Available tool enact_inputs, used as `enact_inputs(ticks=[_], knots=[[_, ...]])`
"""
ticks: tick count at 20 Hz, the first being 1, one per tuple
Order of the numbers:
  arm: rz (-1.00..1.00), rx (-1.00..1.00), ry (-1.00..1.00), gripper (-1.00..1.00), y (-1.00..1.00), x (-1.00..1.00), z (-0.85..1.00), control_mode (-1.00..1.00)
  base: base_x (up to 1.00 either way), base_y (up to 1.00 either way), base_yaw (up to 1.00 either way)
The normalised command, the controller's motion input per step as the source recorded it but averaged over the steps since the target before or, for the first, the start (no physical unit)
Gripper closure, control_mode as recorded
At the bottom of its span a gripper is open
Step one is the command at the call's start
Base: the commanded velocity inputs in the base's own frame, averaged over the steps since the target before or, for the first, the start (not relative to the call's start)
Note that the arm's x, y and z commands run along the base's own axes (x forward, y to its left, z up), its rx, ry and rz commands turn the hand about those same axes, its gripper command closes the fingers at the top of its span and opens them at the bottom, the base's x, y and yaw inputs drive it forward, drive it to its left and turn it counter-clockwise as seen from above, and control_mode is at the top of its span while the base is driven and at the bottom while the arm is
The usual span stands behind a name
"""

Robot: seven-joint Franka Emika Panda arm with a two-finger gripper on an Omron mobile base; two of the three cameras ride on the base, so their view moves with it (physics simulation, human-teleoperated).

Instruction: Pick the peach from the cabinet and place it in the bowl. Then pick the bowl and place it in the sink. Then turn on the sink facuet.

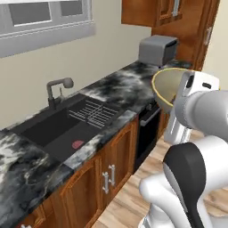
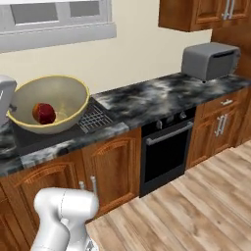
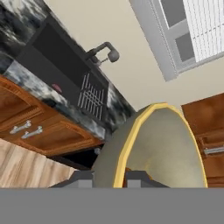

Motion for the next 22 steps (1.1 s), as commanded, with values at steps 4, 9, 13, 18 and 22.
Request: enact_inputs(ticks=[4,9,13,18,22], knots=[[0.00,0.00,0.00,1.00,0.00,0.00,0.00,1.00,0.35,-0.39,0.58],[0.00,0.00,0.00,1.00,0.00,0.00,0.00,1.00,0.46,-0.54,0.40],[0.00,0.00,0.00,1.00,0.00,0.00,0.00,1.00,0.38,-0.62,0.36],[0.00,0.00,0.00,1.00,0.00,0.00,0.00,1.00,0.18,-0.25,0.41],[0.00,0.00,0.00,1.00,0.00,0.00,0.00,1.00,0.39,-0.16,0.43]])
